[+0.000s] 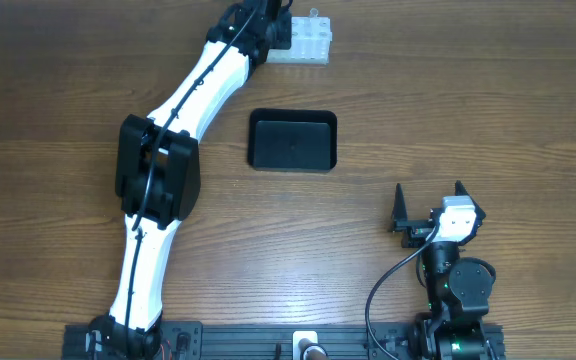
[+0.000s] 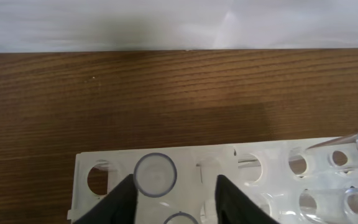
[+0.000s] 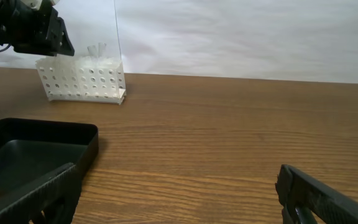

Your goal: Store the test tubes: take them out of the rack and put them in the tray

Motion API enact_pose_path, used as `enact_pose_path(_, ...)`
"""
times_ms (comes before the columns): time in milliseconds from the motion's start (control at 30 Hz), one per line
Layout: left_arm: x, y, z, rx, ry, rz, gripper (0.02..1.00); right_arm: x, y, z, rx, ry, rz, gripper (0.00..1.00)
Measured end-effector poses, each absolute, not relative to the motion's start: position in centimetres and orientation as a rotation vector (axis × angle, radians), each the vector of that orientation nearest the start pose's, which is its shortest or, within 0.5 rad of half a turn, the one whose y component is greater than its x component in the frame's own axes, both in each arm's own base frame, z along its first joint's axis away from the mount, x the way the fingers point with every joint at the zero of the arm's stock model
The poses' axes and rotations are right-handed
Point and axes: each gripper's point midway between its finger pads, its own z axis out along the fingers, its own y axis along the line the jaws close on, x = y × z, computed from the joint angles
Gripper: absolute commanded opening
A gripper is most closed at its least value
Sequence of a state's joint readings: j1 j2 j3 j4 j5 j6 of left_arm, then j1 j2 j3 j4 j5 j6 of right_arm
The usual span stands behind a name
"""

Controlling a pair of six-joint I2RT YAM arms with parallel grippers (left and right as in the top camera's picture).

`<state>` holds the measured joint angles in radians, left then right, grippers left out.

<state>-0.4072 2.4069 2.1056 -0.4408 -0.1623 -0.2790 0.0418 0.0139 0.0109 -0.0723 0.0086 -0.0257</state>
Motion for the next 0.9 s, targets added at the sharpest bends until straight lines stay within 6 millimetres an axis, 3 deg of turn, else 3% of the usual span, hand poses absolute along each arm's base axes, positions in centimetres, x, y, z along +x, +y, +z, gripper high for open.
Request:
enact_pose_path(367, 60.31, -23.57, 11.04, 0.075, 2.305, -0.161, 0.128, 24.62, 0.88, 15.79, -0.05, 1.645, 0.004, 0.993)
enact_pose_path(900, 60.08, -23.56, 10.96, 0.079, 2.317, -0.151, 0.08, 24.62, 0.88, 15.79, -0.05, 1.645, 0.005, 0.993)
